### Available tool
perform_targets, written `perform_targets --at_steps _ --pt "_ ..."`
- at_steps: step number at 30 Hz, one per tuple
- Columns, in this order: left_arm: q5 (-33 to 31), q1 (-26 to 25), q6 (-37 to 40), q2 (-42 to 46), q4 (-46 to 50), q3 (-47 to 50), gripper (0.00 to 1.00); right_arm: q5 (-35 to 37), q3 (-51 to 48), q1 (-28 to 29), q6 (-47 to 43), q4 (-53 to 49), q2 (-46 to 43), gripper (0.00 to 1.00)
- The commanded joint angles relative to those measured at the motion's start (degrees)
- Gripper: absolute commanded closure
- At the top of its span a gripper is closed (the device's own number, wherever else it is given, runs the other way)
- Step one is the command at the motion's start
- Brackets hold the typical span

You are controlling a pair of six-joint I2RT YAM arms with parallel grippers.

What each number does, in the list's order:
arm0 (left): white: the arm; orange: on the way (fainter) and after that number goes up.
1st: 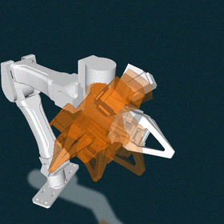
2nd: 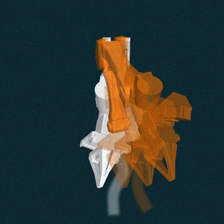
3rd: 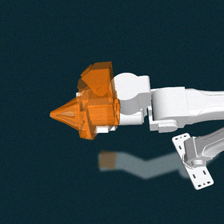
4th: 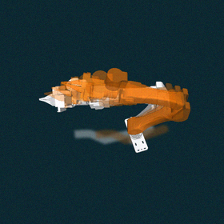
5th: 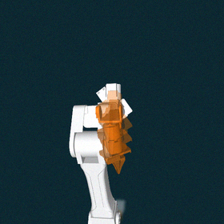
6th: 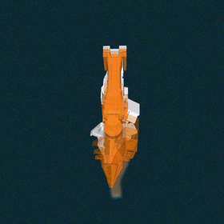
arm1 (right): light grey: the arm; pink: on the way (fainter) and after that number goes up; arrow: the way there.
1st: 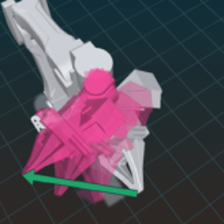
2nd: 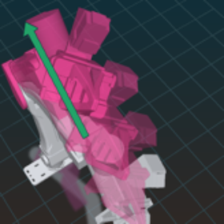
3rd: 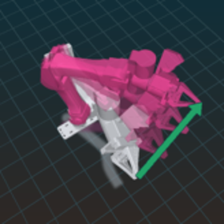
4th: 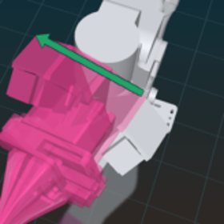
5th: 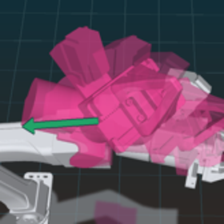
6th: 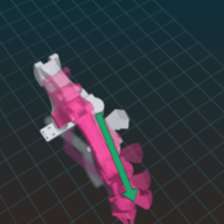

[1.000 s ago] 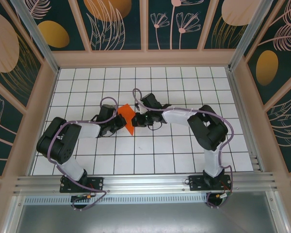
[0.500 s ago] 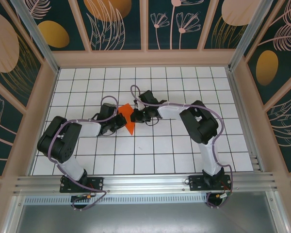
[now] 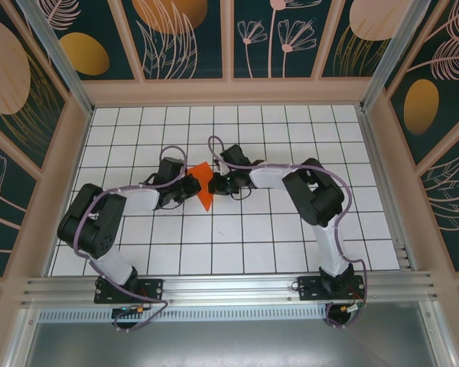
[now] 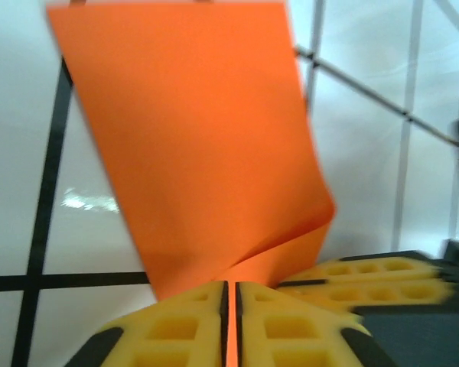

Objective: Fold a paper plane with a square sheet of paper (pick it up from the middle)

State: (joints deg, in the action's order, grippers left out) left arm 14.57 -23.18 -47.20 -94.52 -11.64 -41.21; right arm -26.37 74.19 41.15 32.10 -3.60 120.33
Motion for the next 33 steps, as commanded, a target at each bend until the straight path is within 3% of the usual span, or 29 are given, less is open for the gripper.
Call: perform_targets --at_steps 1,8,14,21,28,33 --pt "-0.08 0.33 -0.79 6.57 -0.89 0.28 0.81 4.71 -4.20 0.90 6.47 -2.54 -3.07 0.91" --pt "3.08 -0.91 -6.10 13.46 -7.91 10.30 0.78 7.32 -10.53 1.74 20.56 2.67 -7.84 0.93" --pt "3.23 -6.01 -10.26 14.76 -11.65 14.36 0.78 8.57 -12.20 2.26 27.17 4.67 -8.72 0.95" --pt "1.35 -12.21 -14.44 12.17 -14.33 15.95 0.81 8.20 -12.23 2.40 28.28 4.13 -7.73 0.95" --pt "2.13 -13.49 -15.55 6.47 -17.22 15.21 0.88 7.98 -12.09 2.36 28.02 3.62 -7.36 0.95" --pt "-1.11 -13.58 -14.51 4.37 -13.12 14.24 0.90 8.00 -11.99 2.36 27.18 3.60 -7.87 0.95"
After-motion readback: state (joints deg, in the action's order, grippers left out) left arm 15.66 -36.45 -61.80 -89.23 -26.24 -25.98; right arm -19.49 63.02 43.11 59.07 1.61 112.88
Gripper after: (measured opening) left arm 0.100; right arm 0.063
